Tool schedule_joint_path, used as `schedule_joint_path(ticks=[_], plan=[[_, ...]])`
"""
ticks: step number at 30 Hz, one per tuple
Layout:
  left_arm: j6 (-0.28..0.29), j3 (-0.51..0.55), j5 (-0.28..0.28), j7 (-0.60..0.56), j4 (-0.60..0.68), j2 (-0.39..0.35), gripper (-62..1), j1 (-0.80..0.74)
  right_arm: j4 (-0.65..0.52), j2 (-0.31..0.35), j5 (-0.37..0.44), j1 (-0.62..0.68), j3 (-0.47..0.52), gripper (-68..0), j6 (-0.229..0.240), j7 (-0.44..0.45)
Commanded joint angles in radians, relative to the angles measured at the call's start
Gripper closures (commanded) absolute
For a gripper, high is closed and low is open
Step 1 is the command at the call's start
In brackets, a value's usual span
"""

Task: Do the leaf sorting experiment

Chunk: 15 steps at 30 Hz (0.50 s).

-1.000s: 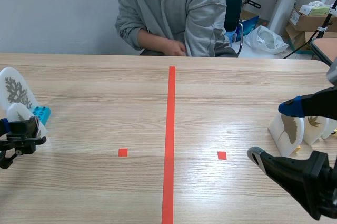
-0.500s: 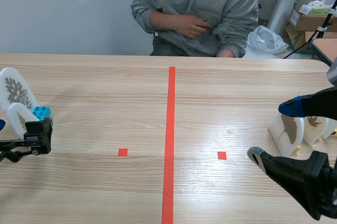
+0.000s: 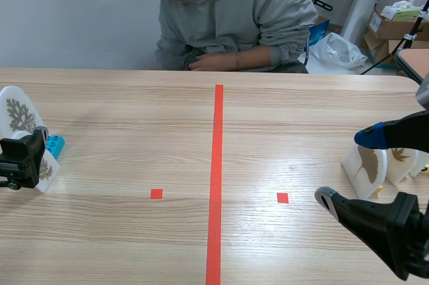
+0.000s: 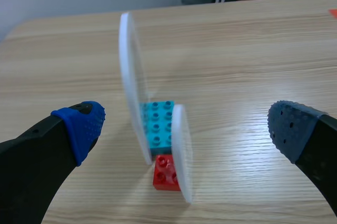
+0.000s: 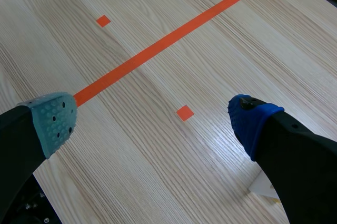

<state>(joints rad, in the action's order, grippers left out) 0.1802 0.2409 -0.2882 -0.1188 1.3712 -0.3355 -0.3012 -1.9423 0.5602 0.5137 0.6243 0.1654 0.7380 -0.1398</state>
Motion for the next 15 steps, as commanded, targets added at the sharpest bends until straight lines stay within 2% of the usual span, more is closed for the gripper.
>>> schedule_joint_path(ticks=[1, 9, 15], plan=[[0.016, 0.003, -0.005, -0.012, 0.051, -0.001, -62.3, -0.023, -0.008, 0.010, 0.010, -0.013, 0.005, -58.9, 0.008, 0.011], [0.223, 0.003, -0.007, -0.012, 0.300, -0.001, -62.3, -0.159, -0.008, 0.010, 0.010, -0.013, 0.005, -58.9, 0.008, 0.011], [0.311, 0.000, -0.008, -0.012, 0.452, -0.001, -62.3, -0.256, -0.008, 0.010, 0.010, -0.013, 0.005, -58.9, 0.008, 0.011]])
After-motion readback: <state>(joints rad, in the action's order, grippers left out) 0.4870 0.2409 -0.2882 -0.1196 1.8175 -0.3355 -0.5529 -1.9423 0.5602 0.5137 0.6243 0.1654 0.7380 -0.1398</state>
